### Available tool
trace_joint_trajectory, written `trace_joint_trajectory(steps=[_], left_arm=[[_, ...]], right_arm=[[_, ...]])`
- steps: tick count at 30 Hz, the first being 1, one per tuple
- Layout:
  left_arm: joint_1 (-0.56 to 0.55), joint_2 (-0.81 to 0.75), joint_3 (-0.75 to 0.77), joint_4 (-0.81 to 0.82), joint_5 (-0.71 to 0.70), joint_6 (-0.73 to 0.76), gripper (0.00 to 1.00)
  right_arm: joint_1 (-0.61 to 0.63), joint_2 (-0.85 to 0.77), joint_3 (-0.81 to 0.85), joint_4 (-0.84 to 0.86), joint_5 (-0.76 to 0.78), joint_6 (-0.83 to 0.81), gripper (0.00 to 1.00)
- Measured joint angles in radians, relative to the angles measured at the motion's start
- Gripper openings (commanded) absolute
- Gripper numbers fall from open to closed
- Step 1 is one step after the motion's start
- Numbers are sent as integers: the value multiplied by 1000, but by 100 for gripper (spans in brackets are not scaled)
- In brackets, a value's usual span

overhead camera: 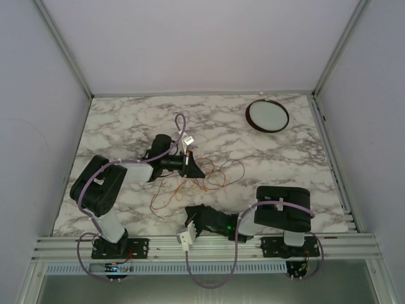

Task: Zip-tie the wires
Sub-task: Tie the cable at the center of the board.

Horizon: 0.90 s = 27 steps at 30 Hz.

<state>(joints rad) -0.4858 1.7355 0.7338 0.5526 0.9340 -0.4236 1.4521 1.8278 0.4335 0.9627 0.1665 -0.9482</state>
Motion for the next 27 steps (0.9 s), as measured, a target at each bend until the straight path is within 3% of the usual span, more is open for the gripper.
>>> trace_joint_trajectory(steps=[11,22,27], left_arm=[[0,-41,-51,100,-38,-43,0],[-2,-185,-195,367,-168,-131,0],[-19,-238,-249,446,-232,-130,0]], right_arm=[[-55,-190,-1,-127,-26,298,0],[-310,-478,0,-369,-312,710,0],[-442,-555,-9,-390,-459,904,0]])
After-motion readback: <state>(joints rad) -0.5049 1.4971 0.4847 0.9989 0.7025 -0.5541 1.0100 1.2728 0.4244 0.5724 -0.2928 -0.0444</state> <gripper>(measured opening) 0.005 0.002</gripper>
